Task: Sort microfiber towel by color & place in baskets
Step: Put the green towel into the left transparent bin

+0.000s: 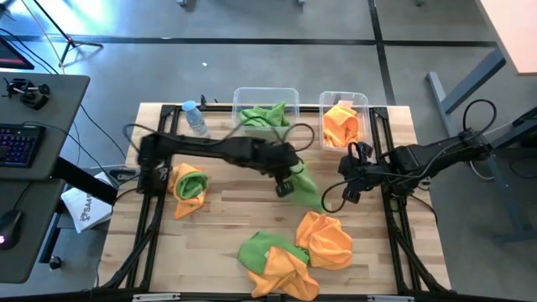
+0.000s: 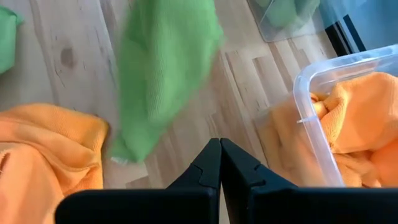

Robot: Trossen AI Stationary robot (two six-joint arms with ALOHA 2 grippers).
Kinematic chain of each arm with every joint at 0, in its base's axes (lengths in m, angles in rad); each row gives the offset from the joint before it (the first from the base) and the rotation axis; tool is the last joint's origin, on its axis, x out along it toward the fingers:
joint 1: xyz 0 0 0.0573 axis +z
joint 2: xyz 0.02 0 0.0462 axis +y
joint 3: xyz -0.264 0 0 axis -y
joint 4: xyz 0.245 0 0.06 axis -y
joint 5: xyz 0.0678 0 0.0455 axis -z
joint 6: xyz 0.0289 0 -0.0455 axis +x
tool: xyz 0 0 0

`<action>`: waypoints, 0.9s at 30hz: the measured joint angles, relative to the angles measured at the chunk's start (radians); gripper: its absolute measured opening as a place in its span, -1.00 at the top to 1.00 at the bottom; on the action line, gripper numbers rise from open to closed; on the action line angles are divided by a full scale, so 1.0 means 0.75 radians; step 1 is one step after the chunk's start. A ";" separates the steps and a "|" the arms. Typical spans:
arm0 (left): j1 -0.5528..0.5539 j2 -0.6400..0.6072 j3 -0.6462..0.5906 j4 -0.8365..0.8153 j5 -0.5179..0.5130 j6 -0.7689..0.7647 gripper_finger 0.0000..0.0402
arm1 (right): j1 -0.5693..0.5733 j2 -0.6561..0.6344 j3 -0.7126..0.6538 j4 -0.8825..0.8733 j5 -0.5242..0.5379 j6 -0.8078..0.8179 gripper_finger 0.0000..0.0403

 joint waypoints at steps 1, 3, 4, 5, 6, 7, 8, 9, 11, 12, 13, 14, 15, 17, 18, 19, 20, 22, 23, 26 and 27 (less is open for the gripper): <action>-0.016 -0.046 0.000 -0.019 -0.035 -0.013 0.99 | -0.002 0.000 0.000 0.000 0.000 -0.011 1.00; -0.047 -0.159 0.000 -0.036 -0.112 -0.023 1.00 | -0.002 0.000 0.000 0.001 0.002 -0.026 1.00; -0.065 -0.212 0.000 -0.037 -0.161 -0.031 1.00 | -0.002 0.000 0.000 0.001 0.003 -0.037 1.00; -0.081 -0.268 0.000 -0.031 -0.216 -0.038 1.00 | -0.002 0.000 0.000 0.005 0.006 -0.047 1.00; -0.099 -0.317 0.000 -0.031 -0.277 -0.044 1.00 | -0.002 0.000 0.000 0.011 0.009 -0.057 1.00; -0.116 -0.361 0.001 -0.022 -0.338 -0.052 1.00 | -0.002 0.000 0.000 0.016 0.009 -0.066 1.00; -0.133 -0.409 0.001 -0.010 -0.400 -0.053 1.00 | -0.002 0.000 0.000 0.025 0.009 -0.077 1.00; -0.152 -0.441 0.001 -0.001 -0.452 -0.054 1.00 | -0.002 0.000 0.000 0.034 0.009 -0.090 1.00; -0.170 -0.498 0.002 0.039 -0.492 -0.043 1.00 | -0.002 0.000 0.000 0.062 0.011 -0.115 1.00; -0.174 -0.513 0.003 0.039 -0.503 -0.025 1.00 | -0.002 0.001 0.000 0.080 0.011 -0.132 1.00; -0.181 -0.531 0.003 0.030 -0.544 -0.017 1.00 | -0.002 0.001 0.000 0.096 0.011 -0.145 1.00; -0.193 -0.543 0.002 0.003 -0.643 -0.033 1.00 | -0.002 0.001 0.000 0.113 0.011 -0.162 1.00; -0.205 -0.552 0.000 -0.019 -0.757 -0.067 1.00 | -0.003 0.001 0.000 0.127 0.010 -0.167 1.00; -0.204 -0.568 0.000 -0.012 -0.834 -0.069 1.00 | -0.005 0.001 0.000 0.152 0.011 -0.166 1.00; -0.188 -0.571 0.002 -0.010 -0.781 -0.023 1.00 | -0.007 0.001 0.000 0.159 0.010 -0.166 1.00; -0.173 -0.572 0.003 -0.012 -0.723 0.017 1.00 | -0.010 0.001 0.000 0.166 0.010 -0.165 1.00; -0.161 -0.569 0.002 -0.024 -0.702 0.032 1.00 | -0.011 0.001 0.000 0.168 0.010 -0.162 1.00; -0.137 -0.559 -0.003 -0.048 -0.753 0.040 1.00 | -0.019 0.001 0.000 0.167 0.010 -0.159 1.00; -0.120 -0.558 -0.003 -0.048 -0.794 0.054 1.00 | -0.024 0.001 0.000 0.168 0.010 -0.158 1.00; -0.048 -0.579 -0.002 0.029 -0.841 0.166 1.00 | -0.044 0.001 0.000 0.172 0.010 -0.122 1.00; -0.018 -0.584 -0.002 0.060 -0.834 0.211 1.00 | -0.051 0.001 0.000 0.172 0.009 -0.102 1.00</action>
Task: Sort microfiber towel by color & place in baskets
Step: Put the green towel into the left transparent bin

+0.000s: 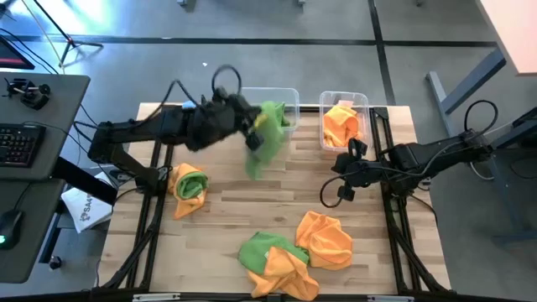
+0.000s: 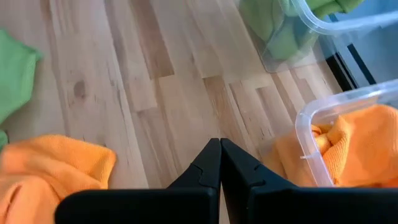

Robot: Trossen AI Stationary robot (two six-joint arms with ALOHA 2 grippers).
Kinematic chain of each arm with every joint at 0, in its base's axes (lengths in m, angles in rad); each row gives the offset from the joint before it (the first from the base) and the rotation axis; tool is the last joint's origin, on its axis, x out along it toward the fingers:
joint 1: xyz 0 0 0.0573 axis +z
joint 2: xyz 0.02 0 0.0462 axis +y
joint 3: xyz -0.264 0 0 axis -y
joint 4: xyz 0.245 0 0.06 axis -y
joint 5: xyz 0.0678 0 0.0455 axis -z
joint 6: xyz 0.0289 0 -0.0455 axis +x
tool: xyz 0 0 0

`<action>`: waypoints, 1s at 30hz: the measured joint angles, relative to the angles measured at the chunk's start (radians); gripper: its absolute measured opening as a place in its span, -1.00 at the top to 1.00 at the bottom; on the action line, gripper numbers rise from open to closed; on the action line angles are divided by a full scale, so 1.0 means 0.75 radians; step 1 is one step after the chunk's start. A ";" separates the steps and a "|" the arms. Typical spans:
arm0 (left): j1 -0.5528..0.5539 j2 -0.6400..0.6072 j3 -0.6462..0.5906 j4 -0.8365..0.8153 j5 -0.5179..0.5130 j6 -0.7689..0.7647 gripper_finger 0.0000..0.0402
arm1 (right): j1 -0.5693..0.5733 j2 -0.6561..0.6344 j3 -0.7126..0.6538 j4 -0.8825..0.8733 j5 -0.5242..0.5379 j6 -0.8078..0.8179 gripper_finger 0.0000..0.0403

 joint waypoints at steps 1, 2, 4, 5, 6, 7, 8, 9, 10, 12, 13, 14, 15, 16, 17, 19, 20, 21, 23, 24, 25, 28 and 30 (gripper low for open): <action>0.028 -0.001 0.002 0.046 0.010 0.043 1.00 | -0.008 0.000 0.000 0.001 0.000 0.018 1.00; 0.055 0.000 0.002 0.098 0.013 0.081 1.00 | -0.015 0.000 0.000 0.004 0.000 0.034 1.00; 0.115 0.005 0.002 0.185 0.017 0.168 1.00 | -0.031 0.001 0.000 0.009 0.000 0.054 1.00; 0.144 0.006 0.002 0.239 0.020 0.221 1.00 | -0.038 0.001 0.000 0.010 0.000 0.057 1.00; 0.174 0.007 0.002 0.287 0.022 0.279 1.00 | -0.046 0.001 0.000 0.010 0.000 0.057 1.00; 0.206 0.006 0.002 0.330 0.021 0.338 1.00 | -0.054 0.001 0.000 0.012 0.000 0.057 1.00; 0.235 0.006 0.002 0.375 0.022 0.389 1.00 | -0.064 0.001 0.000 0.018 0.000 0.057 1.00; 0.264 0.006 0.002 0.414 0.026 0.435 1.00 | -0.074 0.001 0.000 0.026 0.000 0.057 1.00; 0.294 0.006 0.002 0.440 0.047 0.479 1.00 | -0.084 0.001 0.000 0.034 0.001 0.061 1.00; 0.342 0.007 0.002 0.501 0.107 0.544 1.00 | -0.109 0.001 0.000 0.051 0.013 0.085 1.00; 0.366 0.007 0.002 0.527 0.146 0.570 1.00 | -0.121 0.001 0.000 0.057 0.028 0.098 1.00; 0.391 0.007 0.002 0.552 0.182 0.590 1.00 | -0.132 0.001 0.000 0.062 0.043 0.122 1.00; 0.414 0.007 0.002 0.570 0.223 0.606 1.00 | -0.144 0.001 0.000 0.062 0.054 0.138 1.00; 0.440 0.007 0.002 0.576 0.269 0.613 1.00 | -0.155 0.001 0.000 0.061 0.060 0.154 1.00; 0.465 0.007 0.002 0.573 0.314 0.611 1.00 | -0.167 0.001 0.000 0.062 0.062 0.160 1.00; 0.508 0.007 0.002 0.530 0.409 0.578 1.00 | -0.188 0.001 0.000 0.061 0.063 0.177 1.00; 0.525 0.007 0.002 0.491 0.454 0.556 1.00 | -0.198 0.001 0.000 0.061 0.066 0.185 1.00; 0.540 0.006 -0.003 0.449 0.493 0.536 1.00 | -0.209 0.001 0.000 0.061 0.073 0.191 1.00; 0.561 0.006 -0.022 0.337 0.544 0.500 1.00 | -0.229 0.001 0.000 0.060 0.090 0.212 1.00; 0.570 0.007 -0.035 0.284 0.553 0.495 1.00 | -0.241 0.001 0.000 0.060 0.105 0.221 1.00; 0.582 0.011 -0.045 0.235 0.567 0.496 1.00 | -0.251 0.001 0.000 0.060 0.111 0.229 1.00; 0.617 0.037 -0.097 0.231 0.662 0.501 1.00 | -0.288 0.001 0.000 0.060 0.119 0.232 1.00; 0.642 0.073 -0.132 0.261 0.764 0.475 1.00 | -0.316 0.001 0.000 0.061 0.119 0.232 1.00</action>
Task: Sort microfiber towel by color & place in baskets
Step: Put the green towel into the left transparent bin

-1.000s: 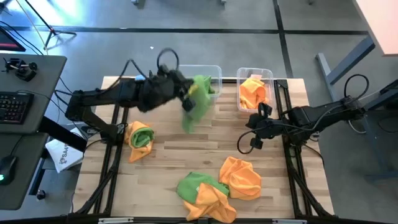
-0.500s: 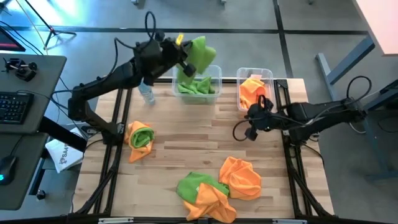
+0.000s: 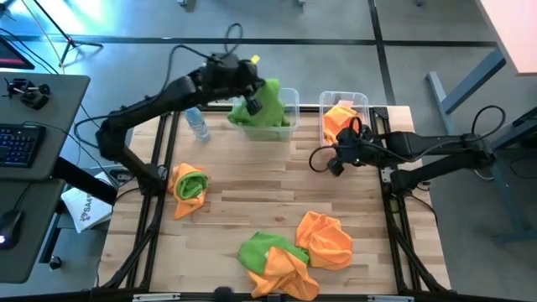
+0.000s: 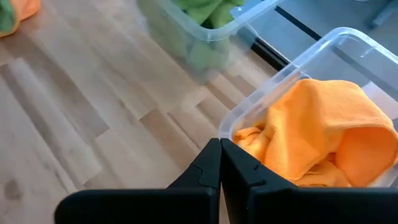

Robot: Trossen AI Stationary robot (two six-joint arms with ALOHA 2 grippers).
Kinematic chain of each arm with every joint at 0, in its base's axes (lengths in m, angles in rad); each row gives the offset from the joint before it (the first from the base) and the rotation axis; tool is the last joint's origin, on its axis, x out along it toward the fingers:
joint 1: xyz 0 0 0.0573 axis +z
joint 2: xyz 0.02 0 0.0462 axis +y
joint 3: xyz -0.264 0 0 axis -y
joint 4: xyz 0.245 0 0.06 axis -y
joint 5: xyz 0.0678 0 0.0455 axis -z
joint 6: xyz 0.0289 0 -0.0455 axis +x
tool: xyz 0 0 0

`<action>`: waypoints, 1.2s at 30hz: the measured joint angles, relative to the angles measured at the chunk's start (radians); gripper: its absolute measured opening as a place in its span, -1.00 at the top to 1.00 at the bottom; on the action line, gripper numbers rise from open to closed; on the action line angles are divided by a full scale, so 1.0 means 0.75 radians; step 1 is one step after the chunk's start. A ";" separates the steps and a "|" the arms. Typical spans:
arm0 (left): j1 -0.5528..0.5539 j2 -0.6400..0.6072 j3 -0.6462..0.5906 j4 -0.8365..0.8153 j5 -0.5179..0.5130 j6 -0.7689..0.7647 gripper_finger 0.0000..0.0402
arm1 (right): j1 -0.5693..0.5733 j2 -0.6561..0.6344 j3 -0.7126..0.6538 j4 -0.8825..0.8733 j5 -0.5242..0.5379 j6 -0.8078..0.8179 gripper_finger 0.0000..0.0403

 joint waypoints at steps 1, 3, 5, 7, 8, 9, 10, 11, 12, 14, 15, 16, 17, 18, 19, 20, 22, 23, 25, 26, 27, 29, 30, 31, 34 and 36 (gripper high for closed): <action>0.007 0.031 -0.008 0.017 0.037 -0.004 1.00 | -0.016 0.000 0.000 0.001 0.000 0.000 1.00; 0.013 0.100 -0.010 0.019 0.056 0.007 1.00 | -0.044 0.000 0.000 0.009 -0.001 0.001 1.00; 0.021 0.176 -0.012 0.036 0.050 0.037 1.00 | -0.067 0.000 0.000 0.031 -0.001 0.001 1.00; 0.037 0.238 -0.012 0.055 0.041 0.037 1.00 | -0.088 0.000 0.000 0.059 -0.002 0.001 1.00; 0.045 0.265 -0.012 0.053 0.015 0.011 1.00 | -0.097 0.000 0.000 0.073 -0.004 0.001 1.00; 0.052 0.288 -0.011 0.046 -0.024 -0.025 1.00 | -0.107 0.000 0.000 0.086 -0.006 0.001 1.00; 0.058 0.307 -0.011 0.023 -0.066 -0.070 1.00 | -0.114 0.000 0.000 0.094 -0.009 0.002 1.00; 0.063 0.326 -0.011 -0.011 -0.104 -0.126 1.00 | -0.119 0.000 0.000 0.098 -0.012 0.009 1.00; 0.067 0.341 -0.011 -0.044 -0.135 -0.192 1.00 | -0.125 0.000 0.000 0.099 -0.013 0.022 1.00; 0.069 0.361 -0.011 -0.106 -0.154 -0.334 1.00 | -0.134 0.000 0.000 0.097 -0.014 0.051 1.00; 0.068 0.369 -0.011 -0.124 -0.154 -0.404 1.00 | -0.136 0.000 0.000 0.097 -0.014 0.063 1.00; 0.067 0.376 -0.011 -0.131 -0.152 -0.471 1.00 | -0.141 0.000 0.000 0.096 -0.014 0.066 1.00; 0.067 0.381 -0.011 -0.133 -0.150 -0.534 1.00 | -0.142 0.000 0.000 0.096 -0.014 0.066 1.00; 0.067 0.388 -0.011 -0.129 -0.152 -0.588 1.00 | -0.142 0.000 0.000 0.095 -0.014 0.066 1.00; 0.067 0.394 -0.011 -0.109 -0.154 -0.642 1.00 | -0.142 0.000 0.000 0.094 -0.014 0.066 1.00; 0.067 0.398 -0.011 -0.088 -0.151 -0.701 1.00 | -0.142 0.000 0.000 0.093 -0.013 0.066 1.00; 0.071 0.400 -0.010 -0.082 -0.147 -0.831 1.00 | -0.142 0.000 0.000 0.093 -0.012 0.066 1.00; 0.075 0.400 -0.010 -0.074 -0.146 -0.881 1.00 | -0.142 0.000 0.000 0.092 -0.012 0.066 1.00; 0.078 0.399 -0.010 -0.072 -0.147 -0.922 1.00 | -0.142 0.000 0.000 0.092 -0.012 0.066 1.00; 0.082 0.399 -0.010 -0.073 -0.151 -0.931 1.00 | -0.142 0.000 0.000 0.092 -0.011 0.066 1.00; 0.085 0.399 -0.010 -0.073 -0.153 -0.945 0.99 | -0.142 0.000 0.000 0.092 -0.011 0.062 1.00; 0.094 0.409 -0.009 -0.064 -0.156 -0.981 0.98 | -0.142 0.000 0.000 0.091 -0.011 0.060 1.00; 0.095 0.416 -0.008 -0.052 -0.153 -0.993 0.97 | -0.142 0.000 0.000 0.091 -0.011 0.060 1.00; 0.102 0.432 -0.007 -0.051 -0.145 -1.013 0.95 | -0.142 0.000 0.000 0.091 -0.010 0.059 1.00; 0.102 0.492 -0.008 -0.042 -0.072 -1.072 0.88 | -0.142 0.000 0.000 0.088 -0.010 0.058 1.00; 0.100 0.532 -0.009 -0.034 -0.037 -1.098 0.83 | -0.142 0.000 0.000 0.086 -0.010 0.056 1.00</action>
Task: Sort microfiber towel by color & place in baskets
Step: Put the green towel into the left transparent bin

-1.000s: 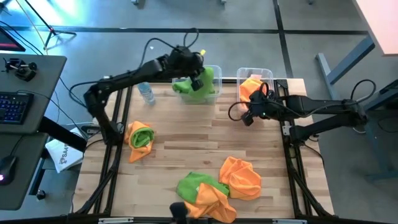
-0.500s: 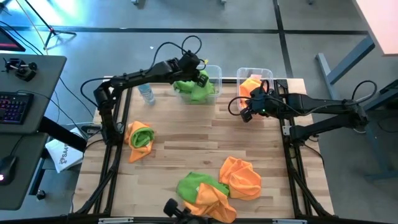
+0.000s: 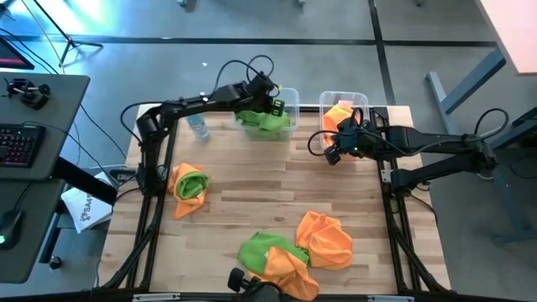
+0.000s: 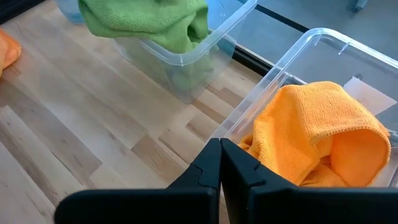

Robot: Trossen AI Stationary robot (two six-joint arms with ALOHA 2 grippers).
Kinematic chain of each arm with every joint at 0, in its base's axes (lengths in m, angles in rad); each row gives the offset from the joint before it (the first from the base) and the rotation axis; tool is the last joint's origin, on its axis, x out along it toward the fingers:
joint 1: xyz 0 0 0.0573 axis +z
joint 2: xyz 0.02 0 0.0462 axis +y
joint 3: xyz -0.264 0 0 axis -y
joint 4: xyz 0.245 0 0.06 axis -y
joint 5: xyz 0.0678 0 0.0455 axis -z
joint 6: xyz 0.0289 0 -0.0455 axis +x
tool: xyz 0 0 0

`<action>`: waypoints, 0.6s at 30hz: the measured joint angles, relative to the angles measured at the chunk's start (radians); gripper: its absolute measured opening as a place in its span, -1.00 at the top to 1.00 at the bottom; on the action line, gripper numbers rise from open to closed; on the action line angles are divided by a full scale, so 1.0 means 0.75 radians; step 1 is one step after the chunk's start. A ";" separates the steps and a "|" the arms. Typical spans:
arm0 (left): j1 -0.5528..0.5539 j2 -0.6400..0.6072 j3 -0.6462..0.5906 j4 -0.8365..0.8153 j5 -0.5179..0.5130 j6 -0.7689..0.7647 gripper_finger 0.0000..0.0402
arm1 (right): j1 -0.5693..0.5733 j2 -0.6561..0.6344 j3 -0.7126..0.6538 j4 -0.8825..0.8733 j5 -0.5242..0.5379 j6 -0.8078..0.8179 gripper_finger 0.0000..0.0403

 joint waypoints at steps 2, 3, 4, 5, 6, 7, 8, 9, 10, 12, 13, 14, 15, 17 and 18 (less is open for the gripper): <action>-0.001 0.031 0.000 0.013 0.002 -0.016 0.79 | 0.001 0.000 0.000 -0.001 -0.001 -0.009 1.00; -0.002 0.045 0.000 0.014 0.003 -0.018 0.77 | 0.001 0.000 0.000 -0.001 -0.003 -0.018 1.00; -0.002 0.057 0.000 0.021 0.007 -0.018 0.75 | 0.001 0.000 0.000 -0.001 -0.004 -0.024 1.00; 0.000 0.067 0.000 0.020 0.013 -0.017 0.73 | 0.001 0.000 0.000 -0.001 -0.005 -0.025 1.00; 0.001 0.076 0.000 0.019 0.021 -0.017 0.70 | 0.001 0.000 0.000 -0.001 -0.005 -0.025 1.00; 0.001 0.081 0.000 0.023 0.027 -0.017 0.68 | 0.001 0.000 0.000 -0.001 -0.006 -0.025 1.00; 0.001 0.082 0.000 0.024 0.037 -0.017 0.65 | 0.001 0.000 0.000 -0.001 -0.006 -0.025 1.00; 0.002 0.082 0.000 0.026 0.045 -0.017 0.62 | 0.001 0.000 0.000 -0.001 -0.006 -0.025 1.00; 0.001 0.082 0.000 0.038 0.049 -0.016 0.59 | 0.001 0.000 0.000 -0.002 -0.007 -0.025 1.00; -0.002 0.082 0.000 0.077 0.053 0.011 0.51 | 0.001 0.000 0.000 -0.002 -0.008 -0.025 1.00; -0.002 0.082 0.000 0.095 0.053 0.023 0.47 | 0.001 0.000 0.000 -0.002 -0.009 -0.026 1.00; -0.002 0.078 0.000 0.110 0.056 0.031 0.43 | 0.001 0.000 0.000 -0.002 -0.010 -0.026 1.00; -0.002 0.073 0.004 0.112 0.058 0.031 0.40 | 0.001 0.000 0.000 -0.002 -0.010 -0.026 1.00; 0.003 0.055 0.033 0.080 0.073 0.034 0.34 | 0.001 0.000 0.000 -0.005 -0.011 -0.035 1.00; 0.005 0.045 0.051 0.062 0.088 0.046 0.32 | 0.001 0.000 0.000 -0.007 -0.011 -0.036 1.00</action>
